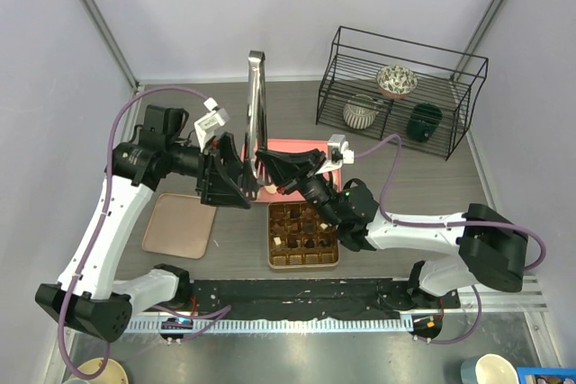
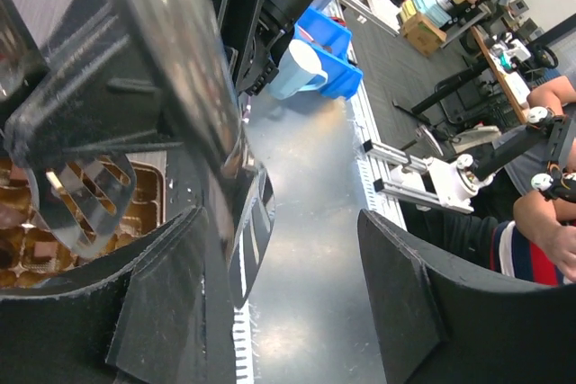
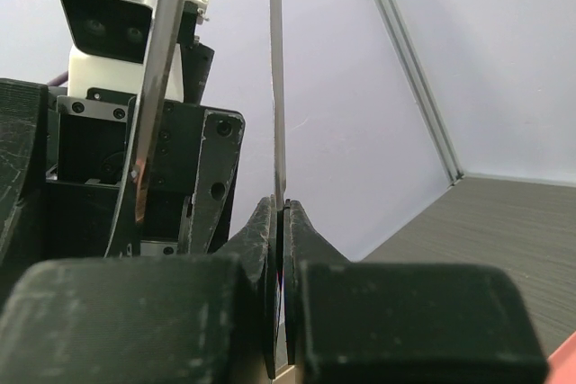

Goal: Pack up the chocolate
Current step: Pick up the clamp from the center of the board, then adjust the clamp.

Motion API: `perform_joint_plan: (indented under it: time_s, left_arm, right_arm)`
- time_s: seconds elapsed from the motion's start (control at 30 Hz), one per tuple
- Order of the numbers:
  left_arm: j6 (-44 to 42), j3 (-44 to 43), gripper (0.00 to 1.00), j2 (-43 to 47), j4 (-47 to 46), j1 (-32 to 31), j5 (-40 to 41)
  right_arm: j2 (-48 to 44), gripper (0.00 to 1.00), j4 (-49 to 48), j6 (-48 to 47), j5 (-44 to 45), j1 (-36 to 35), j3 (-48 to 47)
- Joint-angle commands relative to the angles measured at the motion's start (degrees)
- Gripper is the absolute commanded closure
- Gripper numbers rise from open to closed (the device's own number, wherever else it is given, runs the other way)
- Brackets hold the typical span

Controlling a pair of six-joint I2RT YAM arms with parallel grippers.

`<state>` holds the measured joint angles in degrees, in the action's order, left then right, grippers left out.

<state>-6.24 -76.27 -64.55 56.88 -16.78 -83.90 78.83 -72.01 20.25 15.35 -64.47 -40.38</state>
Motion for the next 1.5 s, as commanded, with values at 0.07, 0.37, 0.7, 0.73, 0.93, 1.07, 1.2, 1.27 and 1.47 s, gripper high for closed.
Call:
perform_joint_plan:
  time_s: [0.07, 0.37, 0.7, 0.73, 0.93, 1.07, 1.2, 1.27, 1.47]
  left_arm:
    - [7.8, 0.9, 0.37, 1.0, -9.3, -0.2, -8.3]
    - [20.7, 4.8, 0.96, 2.9, -23.0, -0.2, -10.1]
    - [62.1, 19.0, 0.94, 7.1, -73.4, -0.1, -9.6]
    - [66.6, 20.7, 0.95, 7.2, -79.6, 0.1, -9.9]
    - [75.3, 26.0, 0.94, 7.1, -90.6, 0.7, -11.6]
    - [84.6, 25.8, 0.96, 4.9, -103.6, 0.8, -11.7]
    - [89.4, 10.6, 0.96, -2.8, -109.0, 2.4, -11.8]
    - [92.2, 2.5, 0.99, -7.8, -109.2, 4.0, -11.4]
    - [125.4, -7.0, 1.0, -22.9, -139.9, -1.2, -11.9]
  right_arm:
    - [1.9, 0.99, -7.5, 3.7, -0.8, -1.1, -2.5]
    - [0.8, 0.99, -6.9, 4.4, -0.8, -1.5, -2.6]
    - [-14.6, 0.53, 13.1, -2.8, 0.2, -0.4, -1.1]
    - [-18.1, 0.43, 20.8, -2.8, -2.2, 0.3, -1.8]
    - [-24.6, 0.18, 51.1, -3.4, -20.6, 8.6, -12.7]
    - [-22.3, 0.14, 66.4, -6.3, -33.4, 13.1, -23.0]
    - [-22.1, 0.12, 75.1, -7.3, -37.4, 16.3, -29.0]
    - [-22.7, 0.11, 75.3, -7.2, -37.6, 16.4, -30.2]
    - [-22.7, 0.08, 78.4, -7.6, -37.2, 16.4, -31.3]
